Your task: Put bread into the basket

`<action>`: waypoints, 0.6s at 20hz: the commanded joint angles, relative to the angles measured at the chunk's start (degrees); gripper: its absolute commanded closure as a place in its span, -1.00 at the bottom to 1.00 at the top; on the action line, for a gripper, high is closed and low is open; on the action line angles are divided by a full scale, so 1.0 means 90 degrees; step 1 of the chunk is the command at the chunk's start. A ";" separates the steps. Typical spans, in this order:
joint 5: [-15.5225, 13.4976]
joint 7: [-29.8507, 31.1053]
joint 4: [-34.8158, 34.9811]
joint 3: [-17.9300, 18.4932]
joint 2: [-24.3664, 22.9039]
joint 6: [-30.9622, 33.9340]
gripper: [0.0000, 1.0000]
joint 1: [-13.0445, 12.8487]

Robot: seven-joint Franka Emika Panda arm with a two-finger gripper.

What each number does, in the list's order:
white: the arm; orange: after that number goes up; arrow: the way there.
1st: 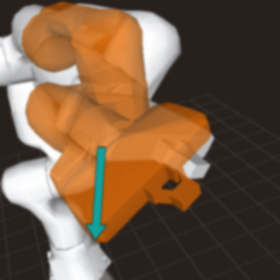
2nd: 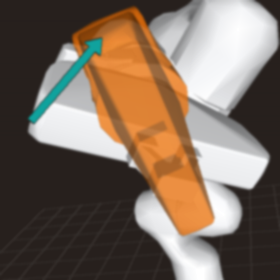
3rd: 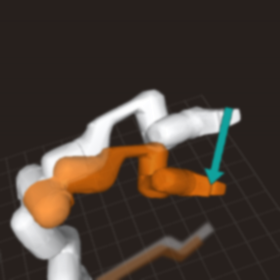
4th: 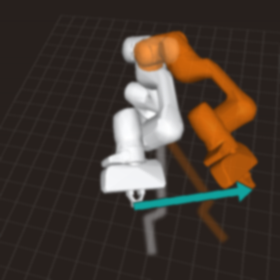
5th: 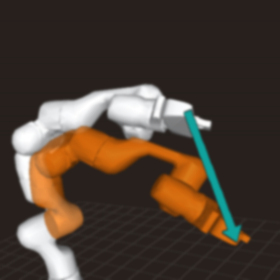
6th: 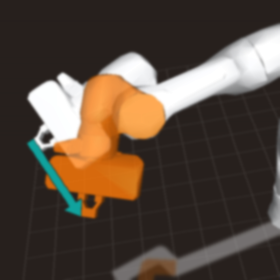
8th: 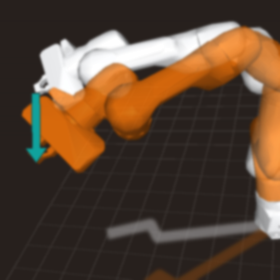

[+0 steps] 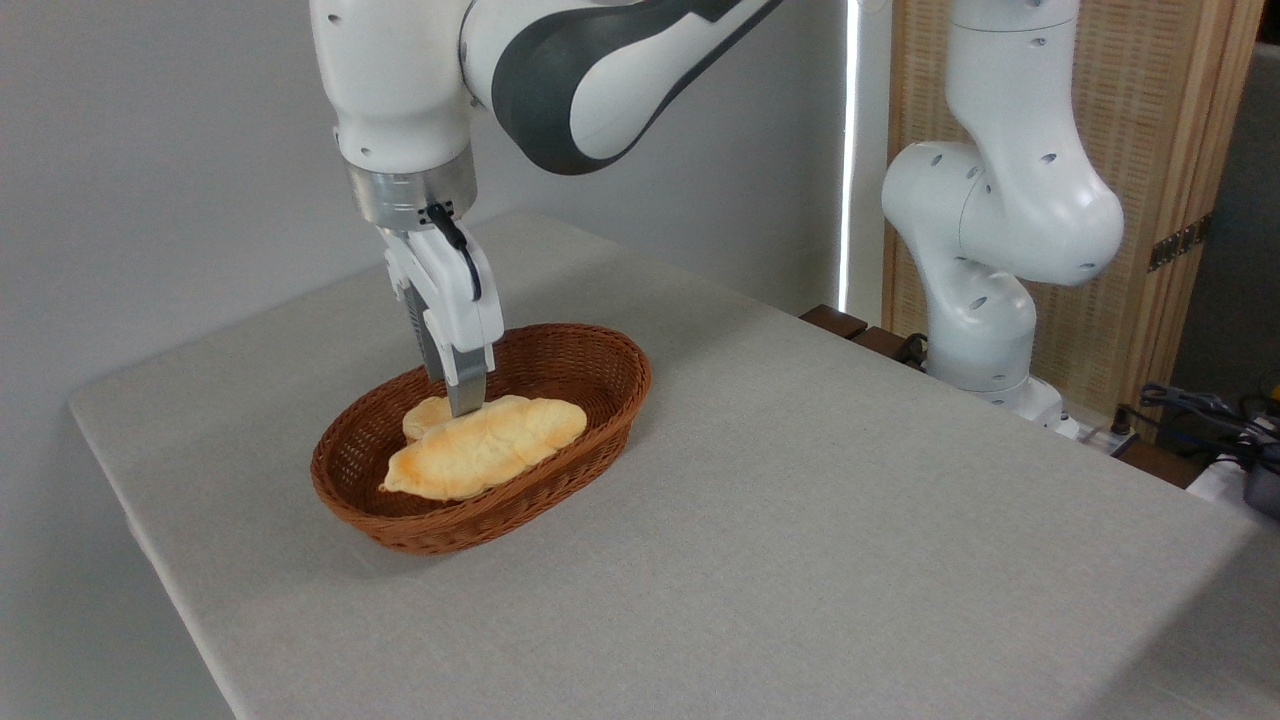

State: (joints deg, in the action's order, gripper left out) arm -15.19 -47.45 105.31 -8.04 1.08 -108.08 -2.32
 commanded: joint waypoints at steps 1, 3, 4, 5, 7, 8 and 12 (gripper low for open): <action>-0.0217 0.0475 -0.0470 0.0082 -0.0042 0.0163 -1.00 0.0023; -0.0227 0.0623 -0.0520 0.0092 -0.0052 0.0173 -1.00 0.0023; -0.0227 0.0662 -0.0539 0.0092 -0.0052 0.0173 -1.00 0.0033; -0.0246 0.0759 -0.0569 0.0102 -0.0052 0.0182 -1.00 0.0043; -0.0246 0.0944 -0.0715 0.0102 -0.0052 0.0221 -1.00 0.0053; -0.0227 0.0965 -0.0725 0.0102 -0.0052 0.0260 -1.00 0.0062; -0.0168 0.0965 -0.0745 0.0277 -0.0052 0.0290 -1.00 0.0082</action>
State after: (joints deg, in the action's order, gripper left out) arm -16.11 -39.49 99.77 -7.52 0.51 -106.95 -1.66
